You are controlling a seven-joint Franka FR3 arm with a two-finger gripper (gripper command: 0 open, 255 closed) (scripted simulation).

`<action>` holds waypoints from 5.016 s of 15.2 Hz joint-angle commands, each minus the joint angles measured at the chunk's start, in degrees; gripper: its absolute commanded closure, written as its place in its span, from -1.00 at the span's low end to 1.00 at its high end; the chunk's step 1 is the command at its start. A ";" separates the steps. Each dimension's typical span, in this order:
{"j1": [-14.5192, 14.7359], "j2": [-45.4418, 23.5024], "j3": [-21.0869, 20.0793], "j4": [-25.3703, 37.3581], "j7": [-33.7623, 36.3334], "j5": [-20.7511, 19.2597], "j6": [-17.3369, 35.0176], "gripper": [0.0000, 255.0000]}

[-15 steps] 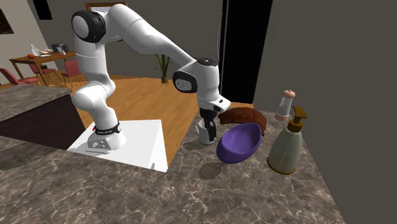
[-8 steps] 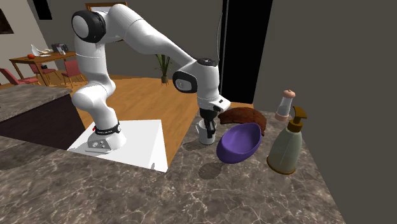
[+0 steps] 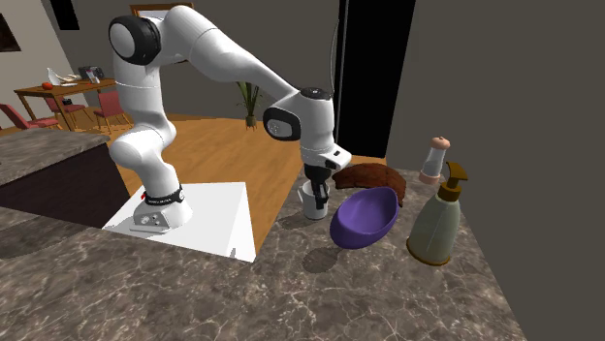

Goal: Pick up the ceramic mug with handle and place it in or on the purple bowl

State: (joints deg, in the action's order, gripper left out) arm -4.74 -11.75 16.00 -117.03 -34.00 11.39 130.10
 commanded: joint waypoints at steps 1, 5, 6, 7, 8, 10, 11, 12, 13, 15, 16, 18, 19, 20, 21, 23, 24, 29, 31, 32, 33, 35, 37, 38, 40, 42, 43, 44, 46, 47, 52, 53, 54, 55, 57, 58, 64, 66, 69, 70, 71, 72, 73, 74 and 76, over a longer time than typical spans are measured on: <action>0.07 0.66 0.09 0.39 0.32 -0.36 -1.00 1.00; 0.20 2.21 0.30 1.66 1.10 -1.25 -3.70 1.00; 0.22 2.58 0.34 2.01 1.28 -1.45 -4.38 1.00; 0.25 2.93 0.38 2.37 1.46 -1.65 -5.07 1.00; 0.27 3.27 0.41 2.74 1.64 -1.84 -5.76 1.00; 0.31 3.92 0.48 3.53 1.97 -2.20 -7.14 1.00; 0.33 4.23 0.50 3.94 2.13 -2.36 -7.84 1.00; 0.34 4.52 0.53 4.37 2.29 -2.53 -8.54 1.00; 0.36 4.81 0.55 4.81 2.44 -2.68 -9.24 1.00; 0.38 5.35 0.59 5.73 2.74 -2.98 -10.65 1.00; 0.39 5.60 0.61 6.20 2.88 -3.11 -11.36 1.00; 0.41 6.07 0.64 7.20 3.15 -3.37 -12.79 1.00; 0.41 6.28 0.66 7.72 3.27 -3.49 -13.50 1.00; 0.42 6.49 0.67 8.25 3.40 -3.60 -14.22 1.00; 0.42 6.68 0.68 8.79 3.52 -3.71 -14.94 1.00; 0.43 7.03 0.70 9.92 3.75 -3.90 -16.39 1.00; 0.43 7.19 0.71 10.51 3.86 -3.99 -17.12 1.00; 0.42 7.78 0.75 13.65 4.35 -4.35 -20.80 1.00; 0.41 7.94 0.77 15.01 4.53 -4.45 -22.30 1.00; 0.41 7.98 0.77 15.31 4.57 -4.48 -22.64 1.00; 0.00 5.53 1.02 18.60 3.91 -3.73 -23.67 1.00; -1.01 0.49 1.40 25.61 2.71 -2.20 -26.01 1.00; -2.35 -4.88 1.60 33.42 1.71 -0.61 -28.82 1.00; -3.15 -7.74 1.64 37.73 1.31 0.21 -30.43 1.00; -5.17 -14.02 1.49 47.56 0.78 1.85 -34.24 1.00; -7.90 -21.70 1.01 60.28 0.78 3.59 -39.38 1.00; -9.84 -26.92 0.54 69.33 1.18 4.60 -43.13 1.00; -11.54 -31.33 -0.04 77.23 1.78 5.27 -46.46 1.00; -10.62 -29.25 0.13 71.93 1.24 4.85 -43.35 1.00; -10.25 -28.55 0.23 69.90 1.02 4.75 -42.06 1.00; -8.91 -26.24 0.53 61.94 0.15 4.42 -36.59 1.00; -8.71 -25.95 0.56 60.66 0.01 4.39 -35.62 1.00; -8.53 -25.70 0.58 59.45 -0.13 4.36 -34.69 1.00; -8.36 -25.48 0.60 58.30 -0.27 4.35 -33.78 1.00; -8.06 -25.15 0.62 56.19 -0.52 4.34 -32.04 1.00; -7.93 -25.03 0.63 55.20 -0.65 4.34 -31.19 1.00; -7.54 -24.79 0.61 52.10 -1.07 4.41 -28.39 1.00; -7.54 -24.79 0.61 52.10 -1.07 4.41 -28.39 1.00; -7.54 -24.79 0.61 52.10 -1.07 4.41 -28.39 1.00; -7.54 -24.79 0.61 52.09 -1.07 4.41 -28.39 -1.00; -7.54 -24.79 0.61 52.10 -1.07 4.41 -28.39 -1.00; -7.54 -24.79 0.61 52.10 -1.07 4.41 -28.39 -1.00; -7.54 -24.78 0.61 52.09 -1.07 4.41 -28.39 -1.00; -7.54 -24.79 0.61 52.09 -1.07 4.41 -28.39 -1.00; -7.86 -24.80 0.66 54.04 -0.89 4.35 -30.29 -1.00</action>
State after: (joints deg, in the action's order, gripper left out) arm -12.38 -36.50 16.63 -64.09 -34.93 15.76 100.86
